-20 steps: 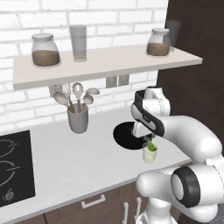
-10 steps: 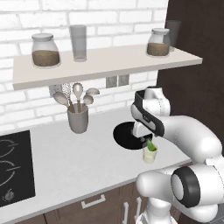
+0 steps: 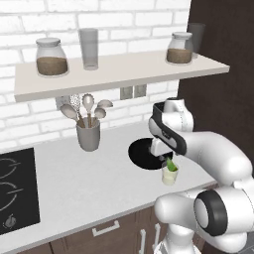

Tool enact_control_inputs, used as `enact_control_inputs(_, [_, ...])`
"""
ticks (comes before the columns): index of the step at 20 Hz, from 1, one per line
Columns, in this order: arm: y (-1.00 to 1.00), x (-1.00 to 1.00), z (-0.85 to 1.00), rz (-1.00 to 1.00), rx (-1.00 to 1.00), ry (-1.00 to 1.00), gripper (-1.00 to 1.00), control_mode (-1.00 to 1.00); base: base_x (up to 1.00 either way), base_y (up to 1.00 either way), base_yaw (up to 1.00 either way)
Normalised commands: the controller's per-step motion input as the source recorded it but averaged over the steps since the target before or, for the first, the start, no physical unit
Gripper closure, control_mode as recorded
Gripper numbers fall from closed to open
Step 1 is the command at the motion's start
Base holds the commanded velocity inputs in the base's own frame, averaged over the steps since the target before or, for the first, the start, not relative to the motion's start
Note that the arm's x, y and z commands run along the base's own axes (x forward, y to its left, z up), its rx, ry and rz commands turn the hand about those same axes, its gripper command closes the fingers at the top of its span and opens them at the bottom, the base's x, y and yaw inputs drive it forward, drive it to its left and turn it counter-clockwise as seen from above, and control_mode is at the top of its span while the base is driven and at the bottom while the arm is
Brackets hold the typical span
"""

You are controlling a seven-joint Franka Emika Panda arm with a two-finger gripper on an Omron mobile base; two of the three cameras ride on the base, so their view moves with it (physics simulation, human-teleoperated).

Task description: Grab a lemon wedge from the fridge and one ice cube from the ice bowl, and put them in the glass of lemonade.

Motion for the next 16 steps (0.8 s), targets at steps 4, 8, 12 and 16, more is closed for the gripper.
enact_control_inputs(4, [0.00, -0.09, 0.00, 0.00, 0.01, -0.01, -1.00, -1.00, 0.00, 0.00, 0.00])
enact_control_inputs(8, [0.00, -0.10, 0.00, 0.00, 0.00, 0.00, -1.00, -1.00, 0.00, 0.00, 0.00])
enact_control_inputs(12, [0.00, 0.00, 0.05, 0.00, 0.01, 0.00, -1.00, -1.00, 0.00, 0.00, 0.00])
enact_control_inputs(16, [0.00, 0.00, 0.08, 0.00, 0.03, -0.01, -1.00, -1.00, 0.00, 0.00, 0.00])
